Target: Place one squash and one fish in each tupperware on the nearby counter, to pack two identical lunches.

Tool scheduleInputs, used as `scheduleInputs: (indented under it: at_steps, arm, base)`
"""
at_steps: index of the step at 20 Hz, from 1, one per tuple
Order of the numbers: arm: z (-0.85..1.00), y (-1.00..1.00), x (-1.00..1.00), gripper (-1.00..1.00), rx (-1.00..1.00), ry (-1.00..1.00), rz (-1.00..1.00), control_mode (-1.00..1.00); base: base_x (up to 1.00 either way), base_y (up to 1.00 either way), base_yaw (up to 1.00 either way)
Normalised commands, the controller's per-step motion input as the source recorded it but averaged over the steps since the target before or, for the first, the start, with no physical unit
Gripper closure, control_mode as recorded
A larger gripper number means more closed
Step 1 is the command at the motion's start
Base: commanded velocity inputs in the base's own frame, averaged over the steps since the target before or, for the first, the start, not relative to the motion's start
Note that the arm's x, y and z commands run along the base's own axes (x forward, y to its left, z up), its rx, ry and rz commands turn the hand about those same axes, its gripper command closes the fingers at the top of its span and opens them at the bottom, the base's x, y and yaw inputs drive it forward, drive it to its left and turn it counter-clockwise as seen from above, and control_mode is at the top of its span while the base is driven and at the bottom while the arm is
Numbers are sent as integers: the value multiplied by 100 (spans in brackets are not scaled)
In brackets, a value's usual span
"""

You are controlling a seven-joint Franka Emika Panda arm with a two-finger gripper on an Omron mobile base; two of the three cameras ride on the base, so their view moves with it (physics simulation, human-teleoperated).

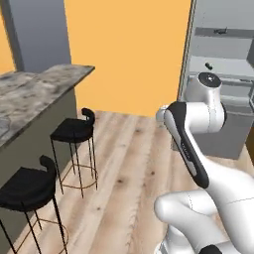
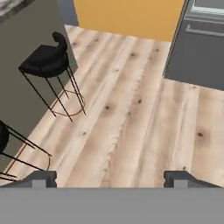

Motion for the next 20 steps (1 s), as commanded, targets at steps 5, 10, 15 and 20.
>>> scheduleInputs:
  at_steps: [5, 10, 15, 20]
  arm:
    - [0, 0, 0, -100, 0, 0, 0, 100]
    - [0, 0, 0, -100, 0, 0, 0, 100]
    - [0, 0, 0, -100, 0, 0, 0, 100]
    - [0, 0, 0, -100, 0, 0, 0, 100]
  base:
    - [16, -94, -64]
    - [32, -58, -53]
    - [83, 8, -25]
    - [100, 2, -7]
